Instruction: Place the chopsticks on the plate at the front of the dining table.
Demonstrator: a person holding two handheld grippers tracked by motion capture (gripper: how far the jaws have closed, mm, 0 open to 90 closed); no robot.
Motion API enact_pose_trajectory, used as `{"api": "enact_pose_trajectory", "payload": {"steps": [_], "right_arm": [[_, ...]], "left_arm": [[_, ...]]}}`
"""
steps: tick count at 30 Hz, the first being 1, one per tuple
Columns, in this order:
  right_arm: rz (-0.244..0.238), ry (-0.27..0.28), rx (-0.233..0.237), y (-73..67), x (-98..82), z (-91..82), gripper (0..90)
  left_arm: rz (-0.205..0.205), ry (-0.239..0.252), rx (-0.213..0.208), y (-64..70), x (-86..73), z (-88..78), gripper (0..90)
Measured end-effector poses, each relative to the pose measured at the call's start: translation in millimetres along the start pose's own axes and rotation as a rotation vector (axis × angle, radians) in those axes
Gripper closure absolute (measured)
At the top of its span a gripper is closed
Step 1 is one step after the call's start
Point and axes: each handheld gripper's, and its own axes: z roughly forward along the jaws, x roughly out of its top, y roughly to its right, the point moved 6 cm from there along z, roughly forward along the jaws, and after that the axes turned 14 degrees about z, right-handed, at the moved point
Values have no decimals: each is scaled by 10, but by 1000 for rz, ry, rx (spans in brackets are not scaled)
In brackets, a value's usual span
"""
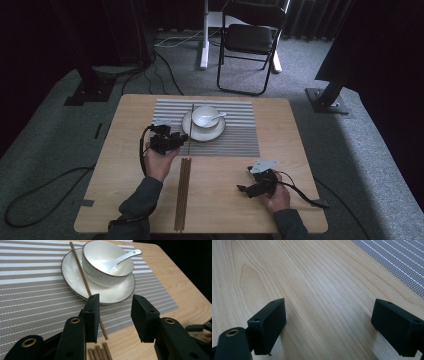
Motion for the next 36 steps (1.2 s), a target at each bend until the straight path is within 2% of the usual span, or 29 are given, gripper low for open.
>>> {"api": "enact_pose_trajectory", "payload": {"steps": [3, 9, 19, 21, 24, 27, 31, 36], "right_arm": [[0, 1, 0, 0, 0, 1, 119], [-1, 0, 0, 1, 0, 0, 119], [-2, 1, 0, 2, 1, 1, 119], [0, 1, 0, 0, 0, 1, 119], [1, 2, 1, -1, 1, 1, 119], [2, 1, 1, -2, 1, 1, 119], [1, 1, 0, -1, 1, 0, 119], [3, 1, 1, -2, 1, 1, 119]], "left_arm": [[19, -8, -6, 58, -27, -29, 581], [33, -6, -37, 162, -71, -86, 565], [56, 15, -59, 315, -145, -200, 561], [65, 27, -44, 335, -151, -249, 561], [76, 34, -50, 366, -163, -299, 560], [75, 30, -55, 379, -200, -327, 557], [74, 41, -36, 400, -249, -371, 548], [104, 36, -22, 465, -311, -408, 543]]}}
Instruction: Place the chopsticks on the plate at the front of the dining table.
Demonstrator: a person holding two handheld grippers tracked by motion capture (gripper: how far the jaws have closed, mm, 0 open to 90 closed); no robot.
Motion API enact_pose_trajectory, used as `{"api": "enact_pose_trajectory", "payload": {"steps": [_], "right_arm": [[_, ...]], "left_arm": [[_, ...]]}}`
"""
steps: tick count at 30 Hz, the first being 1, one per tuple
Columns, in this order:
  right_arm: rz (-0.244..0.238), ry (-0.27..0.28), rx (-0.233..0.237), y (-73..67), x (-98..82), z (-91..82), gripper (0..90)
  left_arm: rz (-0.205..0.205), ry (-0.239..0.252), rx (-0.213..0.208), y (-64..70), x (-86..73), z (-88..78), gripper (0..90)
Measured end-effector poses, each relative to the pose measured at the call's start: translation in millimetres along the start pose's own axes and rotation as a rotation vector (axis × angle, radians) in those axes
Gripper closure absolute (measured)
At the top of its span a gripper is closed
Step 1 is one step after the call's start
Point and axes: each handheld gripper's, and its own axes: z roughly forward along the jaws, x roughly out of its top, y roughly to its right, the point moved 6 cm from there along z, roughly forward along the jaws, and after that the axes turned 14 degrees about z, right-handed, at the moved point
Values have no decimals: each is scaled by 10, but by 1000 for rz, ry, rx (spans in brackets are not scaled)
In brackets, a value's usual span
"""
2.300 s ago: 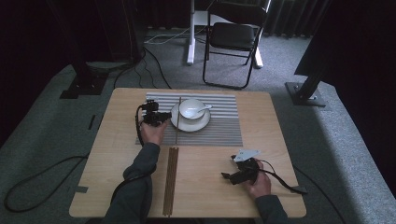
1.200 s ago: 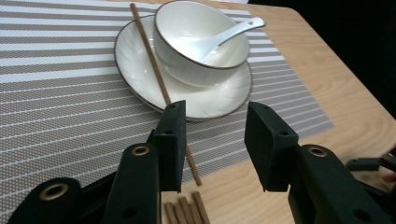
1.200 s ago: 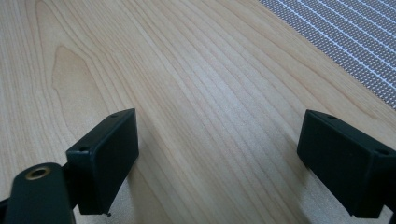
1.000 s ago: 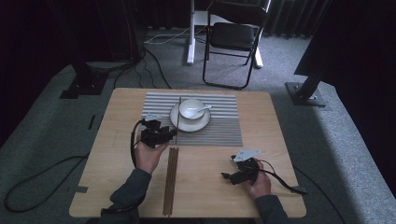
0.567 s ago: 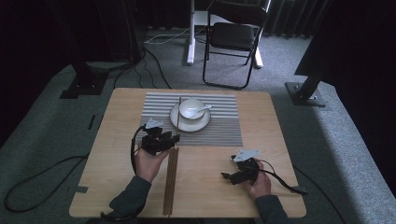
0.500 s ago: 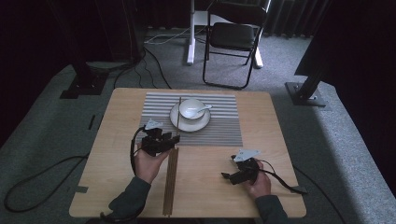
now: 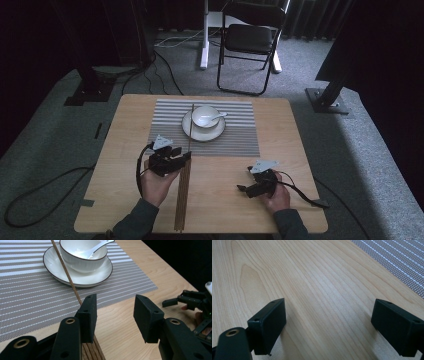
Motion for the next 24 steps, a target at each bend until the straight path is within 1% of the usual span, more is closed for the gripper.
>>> {"api": "enact_pose_trajectory", "payload": {"steps": [2, 4, 5, 9, 12, 13, 21, 24], "right_arm": [[-1, 0, 0, 0, 0, 0, 119], [-1, -1, 0, 0, -1, -1, 119], [-1, 0, 0, 0, 0, 0, 119], [-1, -1, 0, 1, 0, 0, 119], [-2, 0, 0, 2, 0, 0, 119], [-2, 0, 0, 1, 0, 0, 119], [-2, 0, 0, 2, 0, 0, 119], [-2, -1, 0, 2, -1, -1, 119]], "left_arm": [[8, -11, 14, 3, -38, -1, 539], [16, -19, 38, -2, -72, 4, 537], [11, -19, 36, 1, -86, 9, 537], [11, -32, 32, 28, -148, 30, 537], [10, -41, 20, 66, -191, 40, 535], [20, -43, 22, 72, -204, 40, 534], [11, -55, 42, 67, -325, 71, 531], [20, -66, 43, 81, -366, 84, 532]]}}
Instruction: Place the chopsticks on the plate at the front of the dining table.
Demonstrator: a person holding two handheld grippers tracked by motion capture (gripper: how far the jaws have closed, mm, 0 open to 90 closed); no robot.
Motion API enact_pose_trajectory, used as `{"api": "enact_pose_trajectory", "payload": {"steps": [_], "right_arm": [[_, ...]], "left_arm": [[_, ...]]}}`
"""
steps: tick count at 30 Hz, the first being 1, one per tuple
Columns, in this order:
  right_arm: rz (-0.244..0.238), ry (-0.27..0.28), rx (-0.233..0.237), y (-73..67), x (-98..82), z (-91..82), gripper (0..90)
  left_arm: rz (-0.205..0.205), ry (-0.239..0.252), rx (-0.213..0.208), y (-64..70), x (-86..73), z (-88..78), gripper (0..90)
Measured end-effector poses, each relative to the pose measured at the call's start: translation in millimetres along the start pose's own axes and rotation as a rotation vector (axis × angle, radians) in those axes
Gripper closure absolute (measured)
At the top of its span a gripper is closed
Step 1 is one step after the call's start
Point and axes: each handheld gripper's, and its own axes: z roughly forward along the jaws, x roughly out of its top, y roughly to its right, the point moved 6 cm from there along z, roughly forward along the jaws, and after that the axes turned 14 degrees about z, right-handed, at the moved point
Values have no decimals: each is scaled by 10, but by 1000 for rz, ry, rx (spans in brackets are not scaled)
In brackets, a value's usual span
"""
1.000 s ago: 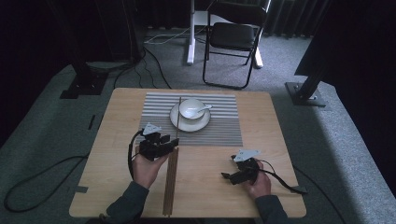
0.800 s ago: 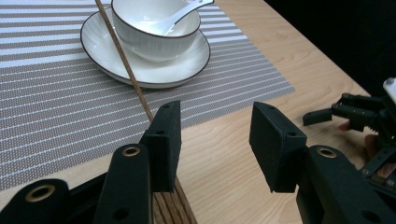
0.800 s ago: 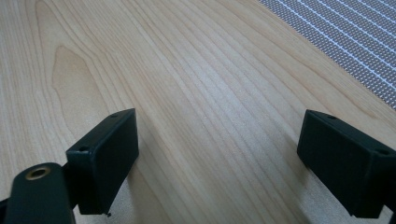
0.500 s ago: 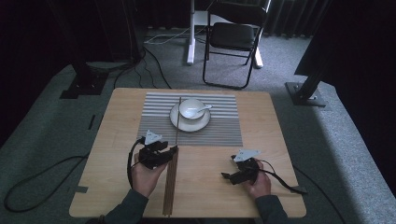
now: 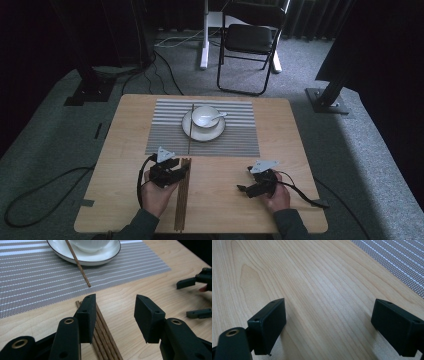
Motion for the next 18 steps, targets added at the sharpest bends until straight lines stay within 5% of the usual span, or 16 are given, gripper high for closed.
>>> {"api": "enact_pose_trajectory", "payload": {"steps": [18], "right_arm": [[-1, 0, 0, 1, 0, 0, 119]], "left_arm": [[7, -78, 0, 48, -278, 109, 530]]}}
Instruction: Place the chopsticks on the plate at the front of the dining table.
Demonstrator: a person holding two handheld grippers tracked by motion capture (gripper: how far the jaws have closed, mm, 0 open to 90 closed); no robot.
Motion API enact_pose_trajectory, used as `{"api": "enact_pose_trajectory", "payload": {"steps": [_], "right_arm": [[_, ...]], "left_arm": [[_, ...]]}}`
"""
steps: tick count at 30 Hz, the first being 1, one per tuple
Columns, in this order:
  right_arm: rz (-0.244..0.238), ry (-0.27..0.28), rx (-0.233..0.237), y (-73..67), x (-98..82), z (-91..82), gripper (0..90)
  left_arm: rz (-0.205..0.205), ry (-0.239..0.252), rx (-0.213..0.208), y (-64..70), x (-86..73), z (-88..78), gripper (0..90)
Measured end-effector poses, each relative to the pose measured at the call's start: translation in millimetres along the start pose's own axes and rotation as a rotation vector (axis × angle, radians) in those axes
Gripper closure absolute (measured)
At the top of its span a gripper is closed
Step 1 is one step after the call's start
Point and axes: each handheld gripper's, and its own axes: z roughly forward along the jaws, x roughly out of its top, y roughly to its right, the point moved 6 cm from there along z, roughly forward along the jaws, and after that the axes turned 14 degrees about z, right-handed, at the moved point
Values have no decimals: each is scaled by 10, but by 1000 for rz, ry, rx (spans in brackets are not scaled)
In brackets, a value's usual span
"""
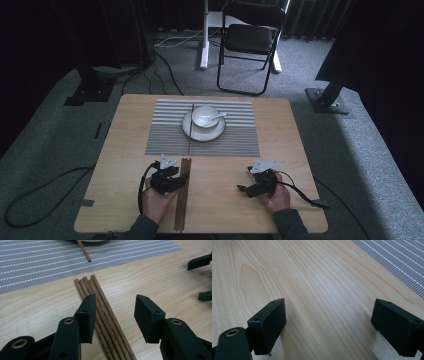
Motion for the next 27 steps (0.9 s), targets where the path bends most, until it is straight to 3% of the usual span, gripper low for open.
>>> {"api": "enact_pose_trajectory", "payload": {"steps": [11, 27], "right_arm": [[0, 0, 0, 0, 0, 0, 119], [0, 0, 0, 0, 0, 0, 119]], "left_arm": [[-6, -42, 16, 11, -153, 55, 535], [10, -112, 65, 12, -316, 130, 648]]}}
